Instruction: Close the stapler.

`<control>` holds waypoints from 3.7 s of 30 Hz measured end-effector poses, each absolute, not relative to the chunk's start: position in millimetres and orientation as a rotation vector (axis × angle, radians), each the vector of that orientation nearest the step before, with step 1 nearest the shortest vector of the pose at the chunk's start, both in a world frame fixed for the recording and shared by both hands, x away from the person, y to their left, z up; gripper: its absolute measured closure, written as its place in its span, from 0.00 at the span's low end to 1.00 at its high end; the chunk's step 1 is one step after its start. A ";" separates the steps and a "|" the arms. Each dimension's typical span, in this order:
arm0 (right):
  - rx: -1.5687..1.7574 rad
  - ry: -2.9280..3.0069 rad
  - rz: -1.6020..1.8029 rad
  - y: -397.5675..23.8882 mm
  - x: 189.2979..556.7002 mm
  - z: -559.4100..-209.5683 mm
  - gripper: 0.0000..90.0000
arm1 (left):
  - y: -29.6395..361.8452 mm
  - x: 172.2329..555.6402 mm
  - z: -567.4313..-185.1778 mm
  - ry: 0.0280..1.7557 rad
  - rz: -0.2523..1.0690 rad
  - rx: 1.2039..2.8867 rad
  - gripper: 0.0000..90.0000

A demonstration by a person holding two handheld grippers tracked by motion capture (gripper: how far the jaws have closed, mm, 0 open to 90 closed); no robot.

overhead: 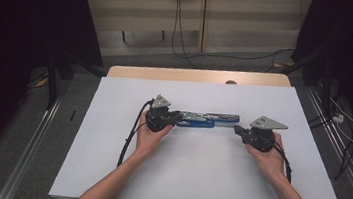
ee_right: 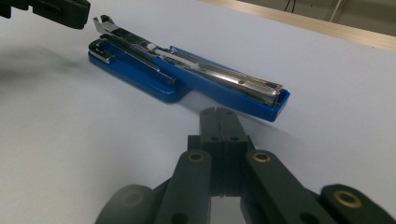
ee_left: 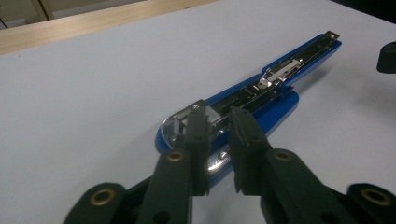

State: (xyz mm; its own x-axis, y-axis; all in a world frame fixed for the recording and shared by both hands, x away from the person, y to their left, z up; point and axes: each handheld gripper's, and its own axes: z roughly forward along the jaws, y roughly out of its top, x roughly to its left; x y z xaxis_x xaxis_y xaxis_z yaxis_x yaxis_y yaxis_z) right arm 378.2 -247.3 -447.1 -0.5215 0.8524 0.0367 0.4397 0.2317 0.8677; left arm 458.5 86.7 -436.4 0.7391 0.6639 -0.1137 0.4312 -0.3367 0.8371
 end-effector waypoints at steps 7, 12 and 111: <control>1.192 2.070 1.199 -245.8 384.5 -448.8 1.00 | 79.4 458.7 -439.6 0.820 0.320 2.037 1.00; 1.197 2.072 1.180 -243.8 387.5 -448.8 1.00 | 75.6 461.0 -442.6 0.827 0.343 2.068 1.00; 1.296 2.141 1.015 -237.1 423.2 -458.2 1.00 | 68.9 462.7 -449.9 0.801 0.327 2.077 1.00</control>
